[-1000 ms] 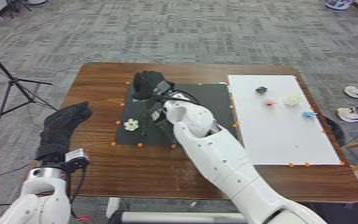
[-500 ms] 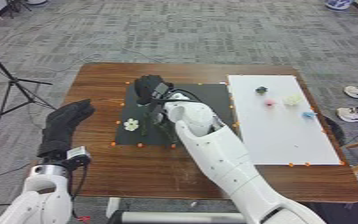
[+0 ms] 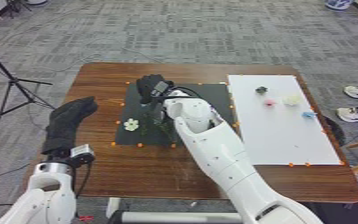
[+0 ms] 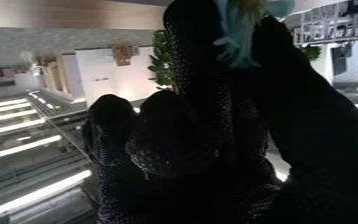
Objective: Arrange flowers
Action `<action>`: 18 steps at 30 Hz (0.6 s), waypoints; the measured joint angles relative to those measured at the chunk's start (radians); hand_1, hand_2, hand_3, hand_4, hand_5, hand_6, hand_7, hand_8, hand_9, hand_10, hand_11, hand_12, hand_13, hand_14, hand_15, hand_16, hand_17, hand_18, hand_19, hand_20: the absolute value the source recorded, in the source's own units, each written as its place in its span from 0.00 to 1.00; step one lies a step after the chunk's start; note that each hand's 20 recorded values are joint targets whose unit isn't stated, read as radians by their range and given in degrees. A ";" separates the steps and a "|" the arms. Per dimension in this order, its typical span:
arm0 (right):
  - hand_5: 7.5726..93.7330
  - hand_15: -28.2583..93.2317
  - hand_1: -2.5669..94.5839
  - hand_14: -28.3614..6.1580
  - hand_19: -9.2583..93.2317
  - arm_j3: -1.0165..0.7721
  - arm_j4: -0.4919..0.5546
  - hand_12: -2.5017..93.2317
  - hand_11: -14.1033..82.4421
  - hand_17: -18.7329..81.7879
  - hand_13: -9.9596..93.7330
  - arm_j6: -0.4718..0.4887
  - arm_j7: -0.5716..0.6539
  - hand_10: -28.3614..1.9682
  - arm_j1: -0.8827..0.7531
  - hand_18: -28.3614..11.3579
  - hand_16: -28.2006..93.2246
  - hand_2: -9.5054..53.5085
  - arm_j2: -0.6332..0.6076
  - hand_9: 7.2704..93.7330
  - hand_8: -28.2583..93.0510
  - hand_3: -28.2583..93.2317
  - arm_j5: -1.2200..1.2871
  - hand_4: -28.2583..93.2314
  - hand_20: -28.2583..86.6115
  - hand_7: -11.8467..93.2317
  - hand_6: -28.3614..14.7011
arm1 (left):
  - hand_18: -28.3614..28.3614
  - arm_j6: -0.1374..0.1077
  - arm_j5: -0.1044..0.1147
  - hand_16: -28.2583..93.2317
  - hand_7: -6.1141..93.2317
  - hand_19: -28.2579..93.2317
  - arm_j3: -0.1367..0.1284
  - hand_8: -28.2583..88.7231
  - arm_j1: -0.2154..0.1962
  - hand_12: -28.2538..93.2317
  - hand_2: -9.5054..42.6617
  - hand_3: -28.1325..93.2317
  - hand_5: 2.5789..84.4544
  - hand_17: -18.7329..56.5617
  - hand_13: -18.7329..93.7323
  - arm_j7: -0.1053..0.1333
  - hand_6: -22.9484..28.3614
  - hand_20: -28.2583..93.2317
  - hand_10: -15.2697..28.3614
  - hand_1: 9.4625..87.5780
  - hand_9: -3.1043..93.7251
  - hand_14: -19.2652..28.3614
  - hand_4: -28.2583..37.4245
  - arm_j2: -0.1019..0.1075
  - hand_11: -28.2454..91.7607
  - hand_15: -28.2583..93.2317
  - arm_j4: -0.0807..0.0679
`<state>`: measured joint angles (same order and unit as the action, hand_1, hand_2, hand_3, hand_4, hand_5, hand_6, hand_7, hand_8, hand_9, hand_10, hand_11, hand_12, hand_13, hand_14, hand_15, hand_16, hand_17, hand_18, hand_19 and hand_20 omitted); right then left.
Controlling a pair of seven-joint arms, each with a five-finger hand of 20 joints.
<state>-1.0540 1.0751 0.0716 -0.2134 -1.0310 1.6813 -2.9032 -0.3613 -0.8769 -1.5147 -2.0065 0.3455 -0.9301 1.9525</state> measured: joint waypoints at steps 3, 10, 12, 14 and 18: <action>0.80 0.78 0.55 0.71 1.00 0.009 0.001 0.20 0.30 0.69 0.95 0.000 0.017 0.70 0.000 0.16 0.54 0.04 0.000 0.97 0.22 0.74 0.035 0.08 0.77 0.41 0.75 | 0.70 0.000 0.000 0.23 0.27 0.31 0.004 0.17 0.006 0.35 0.20 0.84 0.60 0.35 0.54 0.000 0.50 0.39 0.65 0.21 0.56 0.74 0.11 0.000 0.42 0.39 0.000; 0.80 0.78 0.53 0.70 1.00 0.022 0.003 0.19 0.31 0.69 0.95 -0.006 0.039 0.69 0.000 0.16 0.54 0.02 -0.002 0.96 0.23 0.74 0.055 0.08 0.77 0.41 0.74 | 0.70 0.001 0.000 0.23 0.27 0.31 0.003 0.17 0.008 0.35 0.19 0.84 0.60 0.35 0.54 0.001 0.49 0.38 0.65 0.21 0.56 0.74 0.11 -0.002 0.42 0.40 0.002; 0.80 0.78 0.53 0.70 1.00 0.028 0.004 0.18 0.31 0.69 0.95 -0.010 0.044 0.68 0.000 0.16 0.54 0.02 -0.004 0.96 0.23 0.74 0.057 0.09 0.77 0.40 0.73 | 0.70 0.001 0.000 0.23 0.27 0.31 0.001 0.17 0.007 0.35 0.19 0.84 0.60 0.35 0.54 0.002 0.49 0.38 0.65 0.21 0.56 0.74 0.11 -0.002 0.42 0.40 0.002; 0.80 0.78 0.53 0.70 1.00 0.031 0.004 0.18 0.31 0.69 0.95 -0.014 0.048 0.68 0.000 0.16 0.54 0.02 -0.005 0.96 0.23 0.74 0.057 0.09 0.77 0.40 0.73 | 0.70 0.001 0.000 0.23 0.27 0.31 -0.001 0.17 0.005 0.35 0.19 0.84 0.60 0.35 0.54 0.002 0.50 0.38 0.65 0.21 0.56 0.74 0.11 -0.003 0.42 0.40 0.002; 0.79 0.78 0.52 0.70 1.00 0.030 0.004 0.18 0.31 0.69 0.95 -0.015 0.048 0.67 -0.001 0.15 0.54 0.02 -0.005 0.95 0.23 0.73 0.052 0.09 0.77 0.40 0.72 | 0.70 0.001 0.000 0.23 0.27 0.31 -0.005 0.17 0.000 0.35 0.19 0.84 0.60 0.35 0.54 0.003 0.50 0.38 0.65 0.21 0.56 0.74 0.12 -0.006 0.42 0.40 0.004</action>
<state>-1.0244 1.0792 0.0569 -0.1656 -1.0323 1.6764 -2.8507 -0.3600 -0.8766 -1.5197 -2.0065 0.3487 -0.9361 1.9561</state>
